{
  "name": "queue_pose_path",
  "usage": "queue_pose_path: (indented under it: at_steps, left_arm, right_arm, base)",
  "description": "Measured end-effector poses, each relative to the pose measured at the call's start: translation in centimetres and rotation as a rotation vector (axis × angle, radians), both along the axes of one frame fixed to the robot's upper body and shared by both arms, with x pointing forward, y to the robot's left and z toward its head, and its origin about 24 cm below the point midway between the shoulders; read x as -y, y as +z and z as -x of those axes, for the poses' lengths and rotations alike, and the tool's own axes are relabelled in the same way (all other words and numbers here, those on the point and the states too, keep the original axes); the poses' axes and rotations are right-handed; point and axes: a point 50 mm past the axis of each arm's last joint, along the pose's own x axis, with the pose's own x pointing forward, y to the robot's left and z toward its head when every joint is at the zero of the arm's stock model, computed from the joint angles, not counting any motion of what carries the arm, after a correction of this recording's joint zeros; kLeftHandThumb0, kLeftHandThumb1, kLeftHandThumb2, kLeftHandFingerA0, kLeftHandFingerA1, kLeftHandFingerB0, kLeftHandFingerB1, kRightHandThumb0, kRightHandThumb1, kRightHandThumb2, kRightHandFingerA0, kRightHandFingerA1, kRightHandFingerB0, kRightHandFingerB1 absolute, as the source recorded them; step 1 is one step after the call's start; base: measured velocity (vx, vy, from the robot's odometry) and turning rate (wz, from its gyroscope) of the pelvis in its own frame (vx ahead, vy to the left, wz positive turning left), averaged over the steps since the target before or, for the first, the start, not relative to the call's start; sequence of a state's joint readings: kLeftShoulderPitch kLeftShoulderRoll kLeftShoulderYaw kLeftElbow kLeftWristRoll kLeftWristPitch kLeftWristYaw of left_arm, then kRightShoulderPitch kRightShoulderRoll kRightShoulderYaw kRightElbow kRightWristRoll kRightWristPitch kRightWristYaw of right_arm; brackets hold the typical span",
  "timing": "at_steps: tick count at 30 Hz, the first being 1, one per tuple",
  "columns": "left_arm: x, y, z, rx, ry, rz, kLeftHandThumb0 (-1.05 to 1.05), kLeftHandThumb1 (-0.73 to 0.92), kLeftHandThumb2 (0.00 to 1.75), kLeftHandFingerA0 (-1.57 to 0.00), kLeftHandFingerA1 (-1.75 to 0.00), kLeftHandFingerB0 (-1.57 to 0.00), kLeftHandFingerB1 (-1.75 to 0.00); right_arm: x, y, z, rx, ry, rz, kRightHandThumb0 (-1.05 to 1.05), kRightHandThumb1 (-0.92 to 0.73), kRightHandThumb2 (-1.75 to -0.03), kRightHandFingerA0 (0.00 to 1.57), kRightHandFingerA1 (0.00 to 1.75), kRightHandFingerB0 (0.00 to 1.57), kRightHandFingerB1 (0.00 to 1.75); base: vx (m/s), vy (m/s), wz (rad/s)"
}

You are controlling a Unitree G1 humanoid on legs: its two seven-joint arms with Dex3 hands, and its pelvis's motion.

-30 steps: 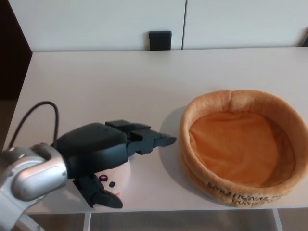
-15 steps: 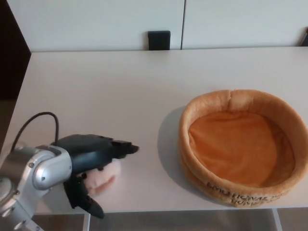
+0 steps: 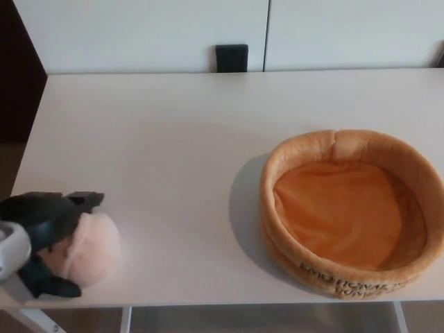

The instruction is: The robot walks towards a table in front, picks a dumpling toy with left hand and puts it in an orange round plate

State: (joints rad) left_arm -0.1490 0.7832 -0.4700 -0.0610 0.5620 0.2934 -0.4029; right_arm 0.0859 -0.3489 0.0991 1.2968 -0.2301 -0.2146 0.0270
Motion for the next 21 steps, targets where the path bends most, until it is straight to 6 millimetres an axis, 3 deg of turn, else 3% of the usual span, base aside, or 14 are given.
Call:
queue_pose_path:
  at_steps: [2, 3, 4, 5, 7, 8, 9, 13, 14, 15, 16, 18, 19, 21]
  left_arm:
    - [-0.4, -0.2, 0.0, 0.023, 0.008, 0.000, -0.28, 0.52, 0.55, -0.61, -0.44, -0.19, -0.31]
    - [-0.6, -0.3, 0.0, 0.043, 0.010, 0.000, -0.24, 0.58, 0.57, -0.81, -0.89, -0.31, -0.32]
    - [-0.8, -0.4, 0.0, 0.061, 0.011, 0.001, -0.24, 0.58, 0.57, -0.81, -0.89, -0.31, -0.32]
    - [-0.9, -0.3, -0.1, 0.077, 0.012, 0.000, -0.27, 0.83, 0.66, -0.86, -1.29, -0.82, -0.45]
    - [-1.3, -0.3, -0.4, 0.126, 0.020, 0.001, -0.27, 0.83, 0.66, -0.86, -1.29, -0.82, -0.45]
    - [-1.5, -0.4, -0.4, 0.143, 0.025, 0.003, -0.27, 0.81, 0.67, -0.72, -1.60, -0.79, -0.77]
    - [-1.6, -0.5, -0.5, 0.165, 0.031, 0.010, -0.28, 0.81, 0.66, -0.71, -1.64, -0.85, -0.62]
    - [-1.8, -1.2, -0.3, 0.219, 0.041, 0.052, -0.28, 0.81, 0.66, -0.71, -1.64, -0.85, -0.62]
    - [-1.8, -1.4, -0.2, 0.232, 0.044, 0.061, -0.27, 0.77, 0.71, -0.94, -1.22, -0.89, -0.65]
    - [-1.9, -1.5, -0.2, 0.246, 0.044, 0.070, -0.27, 0.77, 0.71, -0.94, -1.22, -0.89, -0.65]
    - [-1.8, -1.6, 0.0, 0.268, 0.050, 0.100, -0.27, 0.76, 0.70, -1.02, -1.01, -0.90, -0.62]
    - [-1.6, -1.9, 0.5, 0.305, 0.070, 0.166, -0.27, 0.76, 0.70, -1.02, -1.01, -0.90, -0.62]
    - [-1.6, -1.9, 0.5, 0.312, 0.074, 0.178, -0.28, 0.77, 0.64, -1.11, -0.86, -0.94, -0.58]
    - [-1.2, -2.0, 1.0, 0.359, 0.094, 0.262, -0.24, 0.78, 0.63, -1.09, -0.90, -0.93, -0.59]
  right_arm:
    - [0.0, 0.0, 0.0, 0.000, 0.001, 0.000, -0.28, -0.66, -0.60, 0.63, 0.72, 0.33, 0.31]
    - [0.0, 0.0, 0.0, 0.000, 0.001, 0.000, -0.28, -0.66, -0.61, 0.65, 0.62, 0.33, 0.32]
    - [0.0, 0.0, -0.1, 0.001, 0.002, 0.000, -0.28, -0.66, -0.61, 0.65, 0.62, 0.33, 0.32]
    - [0.0, 0.0, -0.1, 0.001, 0.002, 0.000, -0.27, -0.66, -0.60, 0.62, 0.80, 0.33, 0.31]
    - [0.0, 0.0, 0.0, 0.000, 0.003, -0.001, -0.27, -0.66, -0.60, 0.62, 0.80, 0.33, 0.31]
    - [0.0, 0.0, 0.0, 0.000, 0.003, -0.001, -0.30, -0.68, -0.61, 0.64, 0.64, 0.33, 0.31]
    - [0.0, 0.0, -0.1, 0.000, 0.004, -0.001, -0.22, -0.49, -0.96, 0.60, 0.74, 0.19, 0.50]
    - [0.0, 0.0, -0.1, 0.000, 0.005, -0.002, -0.22, -0.49, -0.96, 0.60, 0.74, 0.19, 0.50]
    - [0.0, 0.0, -0.1, 0.001, 0.005, -0.002, -0.22, -0.50, -0.96, 0.54, 0.67, 0.19, 0.50]
    - [-0.1, 0.0, -0.2, 0.002, 0.005, -0.003, -0.22, -0.50, -0.96, 0.54, 0.67, 0.19, 0.50]
    - [0.0, 0.0, -0.3, 0.004, 0.004, -0.004, -0.22, -0.50, -0.97, 0.55, 0.68, 0.20, 0.50]
    - [0.0, 0.0, -0.3, 0.004, -0.001, -0.007, -0.22, -0.50, -0.97, 0.55, 0.68, 0.20, 0.50]
    - [0.0, 0.0, -0.3, 0.003, -0.001, -0.008, -0.33, -0.70, -0.61, 0.65, 0.58, 0.33, 0.31]
    - [0.0, 0.0, -0.2, -0.003, -0.006, -0.011, -0.33, -0.72, -0.62, 0.64, 0.49, 0.33, 0.31]
  base:
    - [0.00, 0.000, 0.00]
    - [0.00, 0.000, 0.00]
    - [0.00, 0.000, 0.00]
    - [0.00, 0.000, 0.00]
    - [0.00, 0.000, 0.00]
    - [0.00, 0.000, 0.00]
    - [0.00, 0.000, 0.00]
    - [0.00, 0.000, 0.00]
    - [0.00, 0.000, 0.00]
    - [0.00, 0.000, 0.00]
    - [0.00, 0.000, 0.00]
    - [0.00, 0.000, 0.00]
    - [0.00, 0.000, 0.00]
    - [0.00, 0.000, 0.00]
